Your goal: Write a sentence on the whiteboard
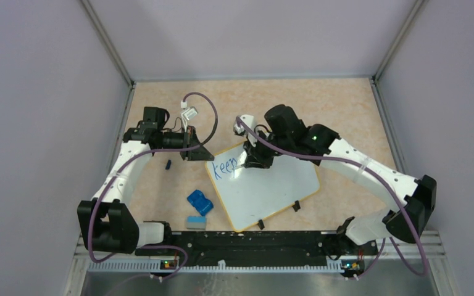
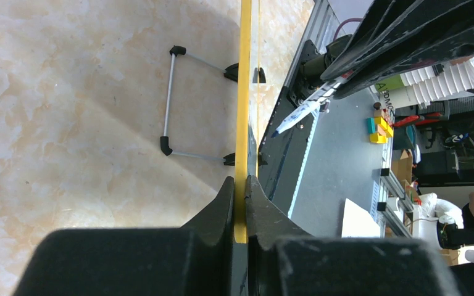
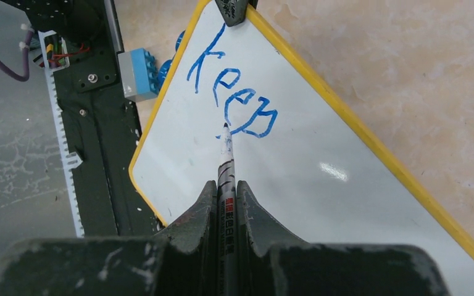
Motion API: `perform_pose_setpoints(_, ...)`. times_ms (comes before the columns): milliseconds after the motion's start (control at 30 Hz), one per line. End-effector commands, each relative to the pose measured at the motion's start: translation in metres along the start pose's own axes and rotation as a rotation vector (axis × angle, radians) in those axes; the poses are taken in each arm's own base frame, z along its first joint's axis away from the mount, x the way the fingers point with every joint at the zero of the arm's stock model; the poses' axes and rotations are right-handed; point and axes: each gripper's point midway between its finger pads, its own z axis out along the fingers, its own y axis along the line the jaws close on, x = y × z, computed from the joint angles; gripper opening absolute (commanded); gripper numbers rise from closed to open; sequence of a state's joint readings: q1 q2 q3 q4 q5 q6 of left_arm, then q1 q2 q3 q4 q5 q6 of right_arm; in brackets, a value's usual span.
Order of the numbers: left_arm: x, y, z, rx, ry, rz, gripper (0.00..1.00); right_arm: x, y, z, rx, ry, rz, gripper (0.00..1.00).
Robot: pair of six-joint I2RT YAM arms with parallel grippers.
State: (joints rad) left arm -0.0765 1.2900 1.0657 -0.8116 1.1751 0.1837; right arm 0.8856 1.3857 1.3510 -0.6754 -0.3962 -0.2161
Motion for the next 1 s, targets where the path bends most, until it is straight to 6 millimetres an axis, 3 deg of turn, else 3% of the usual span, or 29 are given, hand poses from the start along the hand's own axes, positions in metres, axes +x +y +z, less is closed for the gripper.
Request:
perform_pose_setpoints(0,0.004,0.006,0.002,-0.021,0.015,0.009,0.01,-0.036,-0.002,-0.029,-0.001,-0.113,-0.023,0.00)
perform_pose_setpoints(367,0.003,0.005,0.002,-0.019,0.015,0.013,0.01,-0.025,-0.027,-0.047,0.085,-0.119,0.004,0.00)
perform_pose_setpoints(967,0.005,0.005,0.004,-0.022,0.022,0.012,0.00,-0.022,-0.044,-0.038,0.111,-0.114,0.018,0.00)
